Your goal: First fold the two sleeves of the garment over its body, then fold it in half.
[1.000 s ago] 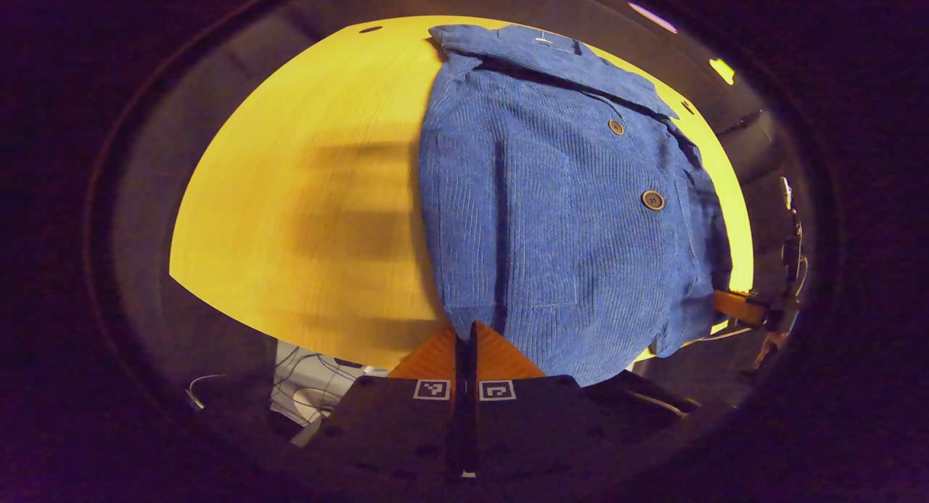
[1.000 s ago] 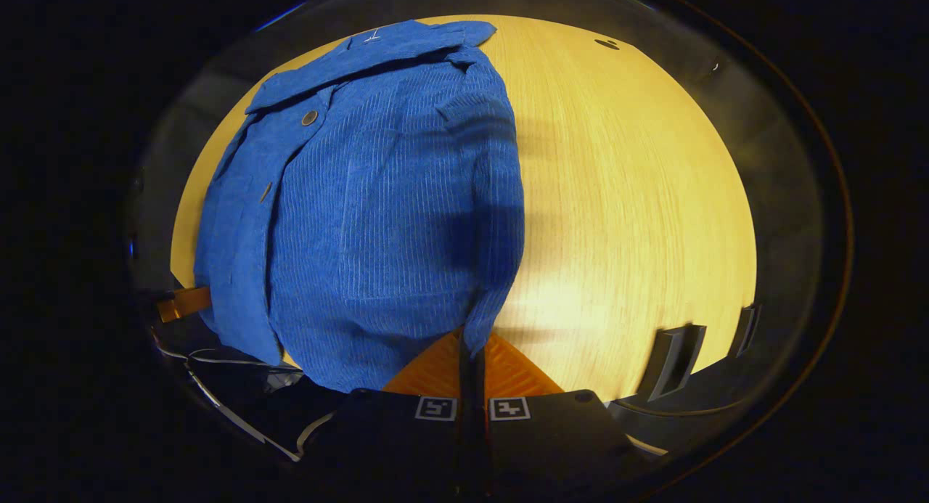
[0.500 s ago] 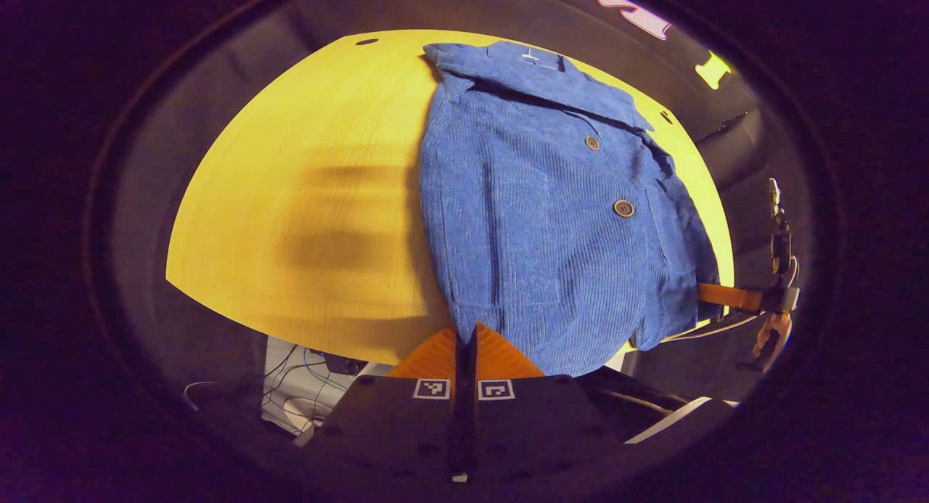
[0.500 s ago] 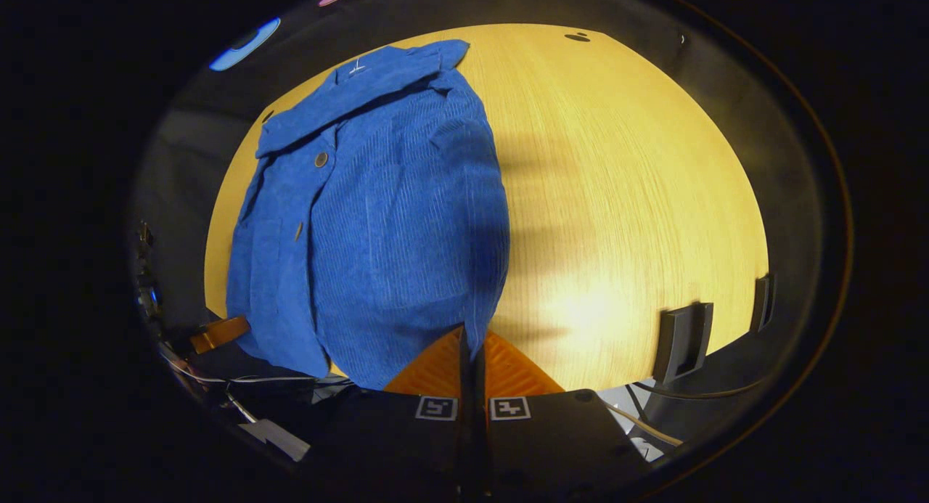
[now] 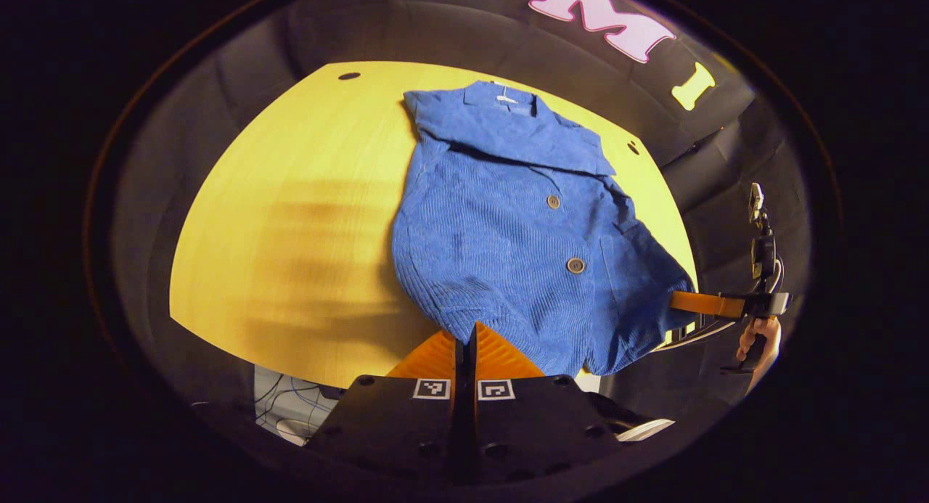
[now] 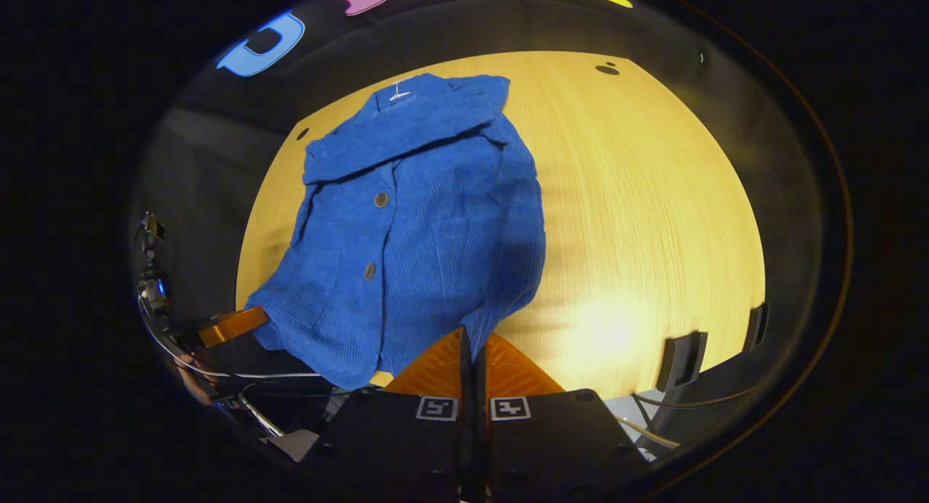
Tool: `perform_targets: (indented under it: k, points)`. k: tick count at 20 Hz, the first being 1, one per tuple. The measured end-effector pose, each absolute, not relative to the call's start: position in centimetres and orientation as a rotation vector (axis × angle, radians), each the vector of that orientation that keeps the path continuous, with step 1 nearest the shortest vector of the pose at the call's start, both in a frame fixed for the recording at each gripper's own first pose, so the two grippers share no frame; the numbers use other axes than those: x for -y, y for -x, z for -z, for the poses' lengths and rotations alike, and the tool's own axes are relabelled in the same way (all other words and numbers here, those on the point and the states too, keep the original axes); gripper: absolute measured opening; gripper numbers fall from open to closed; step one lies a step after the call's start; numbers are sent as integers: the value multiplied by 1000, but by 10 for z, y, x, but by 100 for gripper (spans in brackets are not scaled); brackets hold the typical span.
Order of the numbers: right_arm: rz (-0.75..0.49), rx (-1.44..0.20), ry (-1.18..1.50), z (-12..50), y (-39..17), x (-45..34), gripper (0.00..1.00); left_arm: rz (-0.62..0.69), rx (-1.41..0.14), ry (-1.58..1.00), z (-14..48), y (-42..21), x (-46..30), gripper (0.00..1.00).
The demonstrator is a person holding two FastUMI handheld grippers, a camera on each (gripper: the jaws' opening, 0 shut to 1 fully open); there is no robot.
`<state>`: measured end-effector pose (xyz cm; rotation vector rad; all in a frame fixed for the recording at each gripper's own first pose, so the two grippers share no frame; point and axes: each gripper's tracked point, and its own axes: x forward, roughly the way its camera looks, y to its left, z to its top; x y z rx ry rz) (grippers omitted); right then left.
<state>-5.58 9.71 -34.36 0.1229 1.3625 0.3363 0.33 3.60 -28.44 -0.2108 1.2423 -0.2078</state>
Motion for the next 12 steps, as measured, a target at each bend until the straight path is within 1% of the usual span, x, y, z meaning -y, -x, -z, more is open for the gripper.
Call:
perform_targets:
  k: [5,9,12]
  points:
    - [-386,-1339,-98,318,18,-127,2,244,-1205,181,261,-30,-46,0]
    - [-389,-1348,-96,308,-24,-146,2,269,-1217,108,248,-61,-50,0]
    - [-380,-1364,-114,305,-60,-159,2,297,-1250,170,234,-92,-45,0]
